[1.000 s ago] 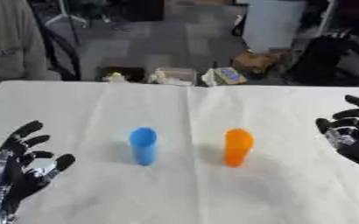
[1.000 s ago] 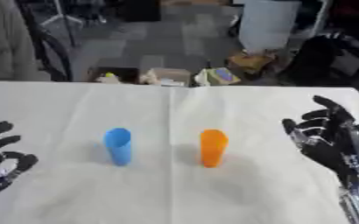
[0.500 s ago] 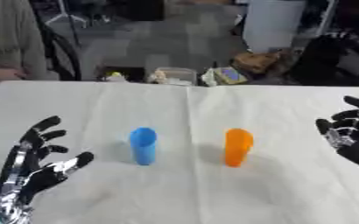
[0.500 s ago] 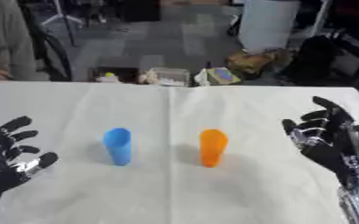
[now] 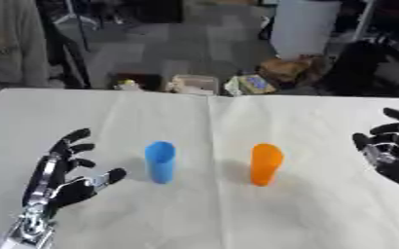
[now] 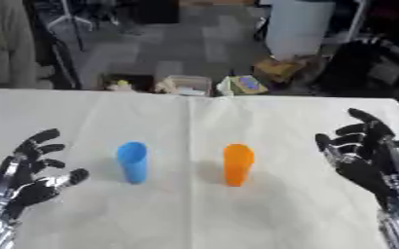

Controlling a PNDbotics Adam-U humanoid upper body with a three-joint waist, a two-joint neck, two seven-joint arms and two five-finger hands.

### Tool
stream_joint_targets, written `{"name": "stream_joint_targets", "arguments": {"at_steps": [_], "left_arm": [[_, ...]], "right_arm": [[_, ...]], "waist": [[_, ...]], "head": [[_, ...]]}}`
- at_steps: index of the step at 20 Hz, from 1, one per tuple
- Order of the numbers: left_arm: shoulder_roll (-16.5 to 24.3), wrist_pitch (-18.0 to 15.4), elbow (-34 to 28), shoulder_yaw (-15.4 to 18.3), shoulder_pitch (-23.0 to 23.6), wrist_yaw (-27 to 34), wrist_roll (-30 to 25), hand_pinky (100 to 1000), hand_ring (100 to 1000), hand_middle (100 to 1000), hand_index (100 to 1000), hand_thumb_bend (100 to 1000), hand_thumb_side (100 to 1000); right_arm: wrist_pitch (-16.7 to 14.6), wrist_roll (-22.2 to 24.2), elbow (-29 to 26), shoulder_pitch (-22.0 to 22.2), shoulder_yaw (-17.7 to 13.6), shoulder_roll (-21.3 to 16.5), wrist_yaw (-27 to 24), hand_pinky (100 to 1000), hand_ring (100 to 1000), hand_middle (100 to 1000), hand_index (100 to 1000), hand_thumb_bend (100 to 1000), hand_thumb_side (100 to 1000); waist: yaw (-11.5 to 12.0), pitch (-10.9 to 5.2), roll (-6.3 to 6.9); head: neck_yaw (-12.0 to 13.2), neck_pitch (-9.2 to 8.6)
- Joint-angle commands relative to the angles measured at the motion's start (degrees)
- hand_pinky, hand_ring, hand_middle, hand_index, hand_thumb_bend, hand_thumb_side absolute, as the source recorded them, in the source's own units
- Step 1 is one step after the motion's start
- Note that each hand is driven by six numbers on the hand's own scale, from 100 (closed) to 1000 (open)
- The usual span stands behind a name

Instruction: Pour the contents of one cup into another cup.

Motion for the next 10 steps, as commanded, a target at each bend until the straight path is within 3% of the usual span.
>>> {"name": "stream_joint_targets", "arguments": {"at_steps": [1, 10], "left_arm": [[-0.9, -1.2, 3.0, -0.9, -2.8, -1.2, 0.2, 589, 778, 825, 862, 959, 288], [-4.3, -3.8, 13.7, -2.4, -8.9, -5.8, -0.2, 582, 772, 822, 860, 955, 271]], "right_arm": [[-0.1, 0.4, -0.9, -0.9, -0.1, -0.7, -0.2, 537, 573, 556, 881, 438, 195], [-0.1, 0.8, -1.0, -1.1, 0.2, -0.4, -0.2, 537, 573, 555, 882, 433, 197]], "waist": [[-0.2, -0.49, -0.08], [-0.8, -0.09, -0.49]], "head": [[0.4, -0.37], [1.1, -0.63]]}}
